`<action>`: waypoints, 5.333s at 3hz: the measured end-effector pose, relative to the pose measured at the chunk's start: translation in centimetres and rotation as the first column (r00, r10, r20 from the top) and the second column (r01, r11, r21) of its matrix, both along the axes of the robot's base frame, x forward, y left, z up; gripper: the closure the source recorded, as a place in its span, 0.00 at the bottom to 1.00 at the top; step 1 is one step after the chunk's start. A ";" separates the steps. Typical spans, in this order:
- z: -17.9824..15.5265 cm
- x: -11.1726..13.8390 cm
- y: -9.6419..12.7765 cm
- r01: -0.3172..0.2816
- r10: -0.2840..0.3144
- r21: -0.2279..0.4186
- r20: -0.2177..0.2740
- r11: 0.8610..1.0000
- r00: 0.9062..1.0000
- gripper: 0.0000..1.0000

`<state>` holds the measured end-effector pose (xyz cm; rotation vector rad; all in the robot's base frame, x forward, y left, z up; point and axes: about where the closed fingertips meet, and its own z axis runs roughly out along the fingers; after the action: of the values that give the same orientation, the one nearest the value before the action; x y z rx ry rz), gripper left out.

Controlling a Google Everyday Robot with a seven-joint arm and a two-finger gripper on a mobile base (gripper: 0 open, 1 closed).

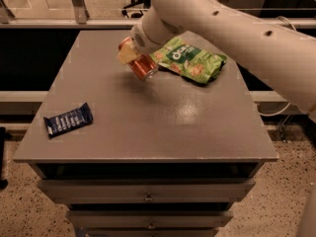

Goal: Place coke can upright

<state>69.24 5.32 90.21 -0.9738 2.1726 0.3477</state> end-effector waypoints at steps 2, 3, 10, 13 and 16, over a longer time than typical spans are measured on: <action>2.5 0.4 -3.2 0.000 -0.009 0.088 0.103 0.996 0.995 1.00; 2.6 0.1 -2.8 -0.021 0.007 0.111 0.121 0.994 0.993 1.00; 1.6 -8.3 -2.3 -0.267 0.033 0.449 0.465 0.853 0.885 1.00; -0.9 -10.8 -3.7 -0.295 0.052 0.516 0.433 0.804 0.900 0.85; -0.9 -11.3 -3.9 -0.306 0.063 0.512 0.437 0.802 0.897 0.15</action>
Offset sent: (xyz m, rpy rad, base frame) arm 0.0020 -0.0232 0.0257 0.0972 -0.0966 0.0070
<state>57.98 1.46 89.31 -0.8203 1.4587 0.7757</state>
